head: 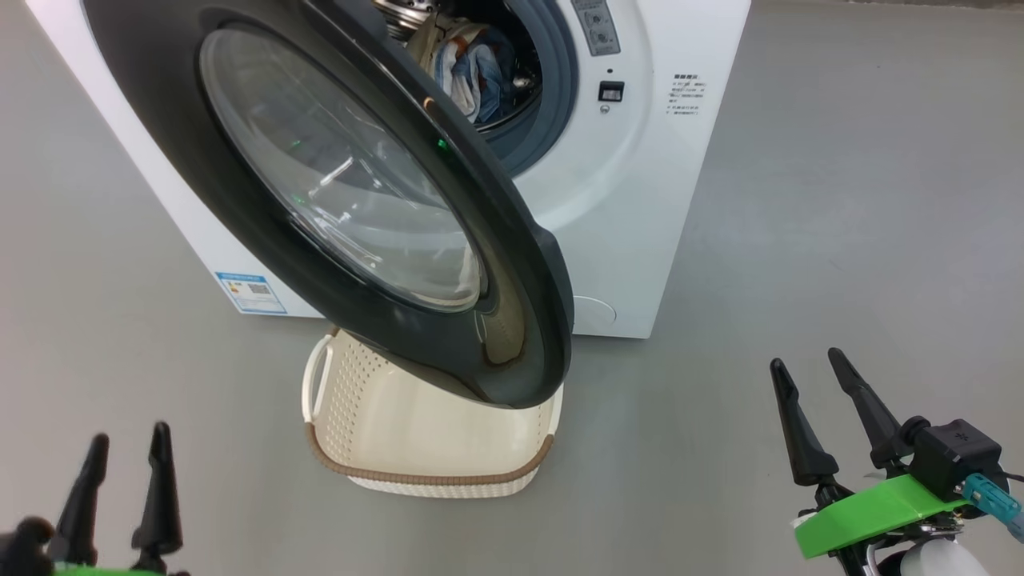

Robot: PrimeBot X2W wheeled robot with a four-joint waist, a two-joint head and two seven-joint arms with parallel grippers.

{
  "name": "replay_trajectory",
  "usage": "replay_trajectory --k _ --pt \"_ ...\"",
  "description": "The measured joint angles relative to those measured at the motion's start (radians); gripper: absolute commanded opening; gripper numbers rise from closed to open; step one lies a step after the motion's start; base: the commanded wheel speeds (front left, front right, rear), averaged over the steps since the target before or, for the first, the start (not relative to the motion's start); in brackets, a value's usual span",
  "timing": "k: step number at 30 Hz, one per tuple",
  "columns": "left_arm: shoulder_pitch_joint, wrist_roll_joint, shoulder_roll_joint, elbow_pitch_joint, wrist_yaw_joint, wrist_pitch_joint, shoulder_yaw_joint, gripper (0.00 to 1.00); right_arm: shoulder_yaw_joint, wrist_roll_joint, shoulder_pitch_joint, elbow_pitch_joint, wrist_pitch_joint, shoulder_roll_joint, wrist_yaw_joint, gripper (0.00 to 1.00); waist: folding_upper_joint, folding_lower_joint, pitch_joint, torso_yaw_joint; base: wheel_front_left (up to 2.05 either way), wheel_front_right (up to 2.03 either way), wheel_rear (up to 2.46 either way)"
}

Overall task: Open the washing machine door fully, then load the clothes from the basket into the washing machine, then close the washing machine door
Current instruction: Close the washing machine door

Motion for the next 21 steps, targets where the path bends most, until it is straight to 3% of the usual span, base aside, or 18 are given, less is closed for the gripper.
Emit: replay_trajectory --k 4,10,21 --pt "0.037 0.156 -0.047 -0.019 -0.002 0.000 0.067 1.00 -0.001 0.000 0.000 0.000 0.000 0.001 0.000 1.00 0.0000 0.0000 -0.004 -0.004 0.00 0.00 0.00" --pt "0.074 0.300 -0.118 -0.029 -0.002 0.000 0.135 1.00 -0.002 0.000 0.001 0.000 0.000 0.004 0.000 1.00 0.0000 0.0000 -0.004 -0.009 0.00 0.00 0.00" --pt "0.089 0.331 -0.152 -0.011 -0.002 0.000 0.149 1.00 -0.003 0.000 0.001 0.000 0.000 0.007 0.000 1.00 0.0000 0.0000 -0.006 -0.005 0.00 0.00 0.00"
